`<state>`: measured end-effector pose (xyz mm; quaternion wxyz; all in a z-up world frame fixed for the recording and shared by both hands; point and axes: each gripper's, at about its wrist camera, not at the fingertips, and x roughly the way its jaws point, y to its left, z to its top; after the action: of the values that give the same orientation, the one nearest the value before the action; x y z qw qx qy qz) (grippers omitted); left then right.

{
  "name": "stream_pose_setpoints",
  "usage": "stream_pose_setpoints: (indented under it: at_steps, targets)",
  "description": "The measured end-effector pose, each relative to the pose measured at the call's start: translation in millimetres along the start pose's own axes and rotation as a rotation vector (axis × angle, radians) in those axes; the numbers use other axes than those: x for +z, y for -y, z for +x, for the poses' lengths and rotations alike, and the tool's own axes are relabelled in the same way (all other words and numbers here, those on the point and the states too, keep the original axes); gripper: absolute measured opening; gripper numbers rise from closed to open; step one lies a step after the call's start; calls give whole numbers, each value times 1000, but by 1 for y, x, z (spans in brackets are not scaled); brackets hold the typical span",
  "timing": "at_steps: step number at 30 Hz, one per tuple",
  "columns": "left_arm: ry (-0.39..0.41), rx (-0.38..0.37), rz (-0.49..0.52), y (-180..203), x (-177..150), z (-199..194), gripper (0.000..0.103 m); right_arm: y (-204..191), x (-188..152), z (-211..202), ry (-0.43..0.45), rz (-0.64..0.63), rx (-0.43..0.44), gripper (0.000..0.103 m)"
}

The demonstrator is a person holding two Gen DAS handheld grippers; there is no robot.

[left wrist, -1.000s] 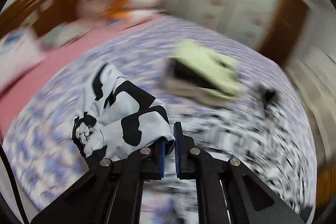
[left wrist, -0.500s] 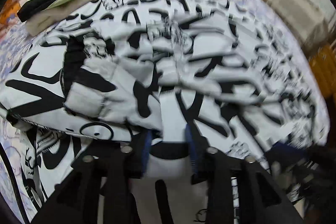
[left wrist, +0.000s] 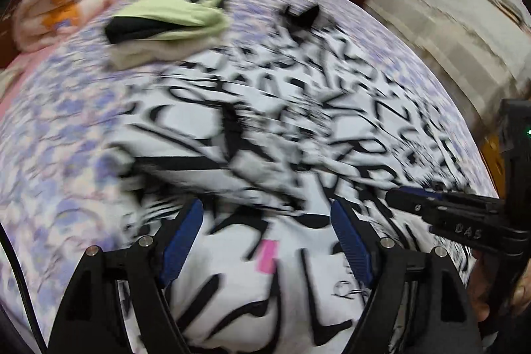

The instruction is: Fold large clothes

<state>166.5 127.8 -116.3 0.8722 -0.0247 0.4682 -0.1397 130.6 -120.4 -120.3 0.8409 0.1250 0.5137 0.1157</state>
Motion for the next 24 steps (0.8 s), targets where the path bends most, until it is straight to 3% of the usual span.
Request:
stream_pose_setpoints:
  at_steps: [2,4,12,15,17,19,21,22,23,24]
  targets:
    - [7,19,-43,-16,-5,-9,78,-16,9,-1,26,-40,19,45]
    - [1,34,-92,-35,-11,-15,78,-37,19,3,42,-101,36,48]
    - [-57,83,-213,-82,-42,-7,78,-92,27,68,-57,-320,-6,49]
    - [-74,93,-238,-91,-49,-3,78,-99,24,95,-85,-379,-88,49]
    - [-85,94,-250,-96,-52,0,78,-97,27,106,-92,-375,-113,49]
    - [-90,95,-259,-100,-53,2,78,-93,34,109,-94,-336,-83,48]
    - [-90,94,-264,-101,-53,3,78,-94,41,106,-54,-321,-87,38]
    - [-89,93,-266,-102,-53,4,78,-97,45,103,-31,-332,-104,18]
    - [-88,92,-268,-102,-52,4,78,-99,51,101,-19,-344,-127,10]
    - [-86,91,-269,-103,-52,5,78,-102,57,98,-8,-345,-130,9]
